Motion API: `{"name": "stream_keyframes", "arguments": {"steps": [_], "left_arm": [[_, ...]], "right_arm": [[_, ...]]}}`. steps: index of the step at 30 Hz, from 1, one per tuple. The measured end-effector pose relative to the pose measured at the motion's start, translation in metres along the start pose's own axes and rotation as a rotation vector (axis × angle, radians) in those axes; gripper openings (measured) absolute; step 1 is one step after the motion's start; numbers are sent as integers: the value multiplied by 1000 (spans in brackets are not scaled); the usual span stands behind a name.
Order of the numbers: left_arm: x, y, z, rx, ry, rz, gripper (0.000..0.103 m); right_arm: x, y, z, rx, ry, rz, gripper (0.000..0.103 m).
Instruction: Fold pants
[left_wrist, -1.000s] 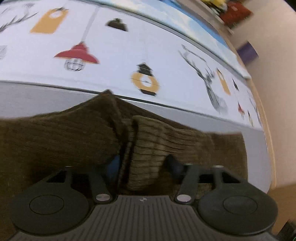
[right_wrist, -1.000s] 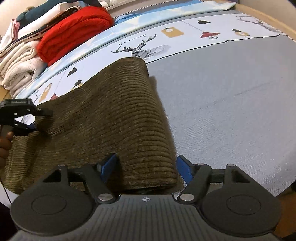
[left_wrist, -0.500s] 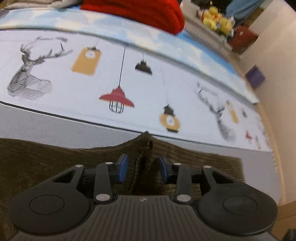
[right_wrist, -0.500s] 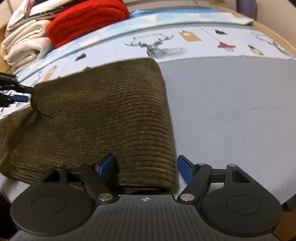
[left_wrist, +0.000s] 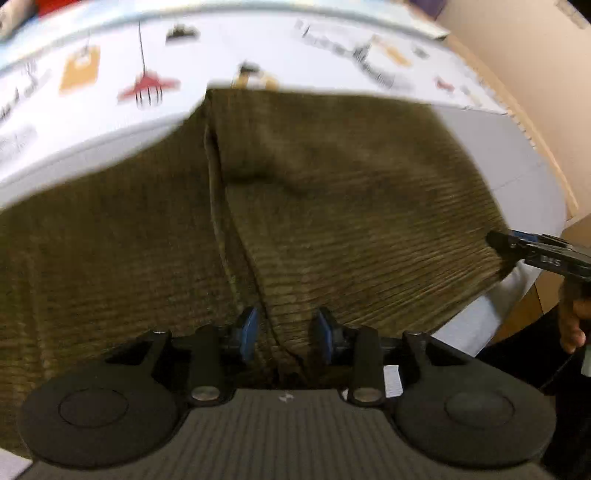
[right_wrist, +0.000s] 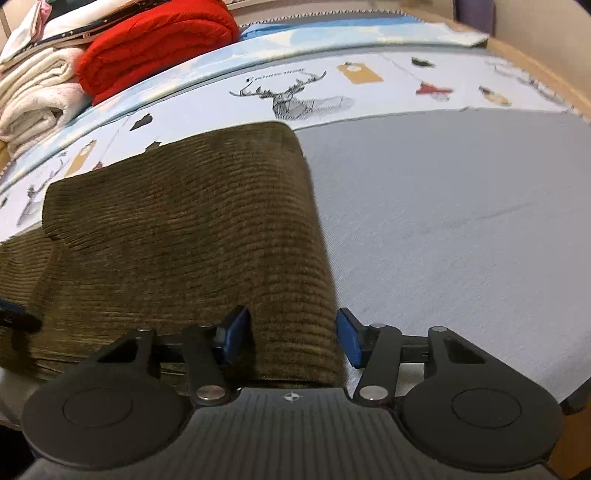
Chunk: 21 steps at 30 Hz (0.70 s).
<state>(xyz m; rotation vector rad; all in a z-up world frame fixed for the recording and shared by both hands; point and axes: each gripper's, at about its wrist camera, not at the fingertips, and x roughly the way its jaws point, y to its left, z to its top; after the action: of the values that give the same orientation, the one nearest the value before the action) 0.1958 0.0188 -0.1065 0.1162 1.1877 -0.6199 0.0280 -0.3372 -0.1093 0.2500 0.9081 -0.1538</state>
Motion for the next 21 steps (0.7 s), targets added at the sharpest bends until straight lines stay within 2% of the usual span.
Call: {"name": "stream_keyframes", "arguments": {"steps": [1, 2, 3, 4, 6, 8, 11, 13, 17, 21], "left_arm": [[-2, -3, -3, 19, -13, -18, 39], [5, -4, -6, 27, 23, -28, 39], [19, -4, -12, 36, 79, -6, 44], [25, -3, -15, 39, 93, 6, 53], [20, -4, -16, 21, 58, 21, 52], [4, -4, -22, 4, -1, 32, 53], [-24, 1, -38, -32, -86, 77, 55], [-44, 14, -51, -108, -138, 84, 57], [-74, 59, -73, -328, -229, 113, 58], [-92, 109, -101, -569, -284, 149, 59]], "right_arm": [[-3, 2, 0, -9, -12, -9, 54], [-7, 4, 0, -16, -25, -19, 54], [-8, 5, 0, -18, -28, -24, 57], [-6, 5, -1, -24, -11, -28, 65], [3, 0, -1, -4, 48, -54, 74], [-1, -3, 3, 43, 61, -63, 73], [-23, 16, 18, -20, -7, -126, 69], [-43, 32, 33, -75, -67, -82, 68], [-77, 76, 58, -255, -167, 48, 72], [-73, 119, 62, -357, -174, 197, 74]]}}
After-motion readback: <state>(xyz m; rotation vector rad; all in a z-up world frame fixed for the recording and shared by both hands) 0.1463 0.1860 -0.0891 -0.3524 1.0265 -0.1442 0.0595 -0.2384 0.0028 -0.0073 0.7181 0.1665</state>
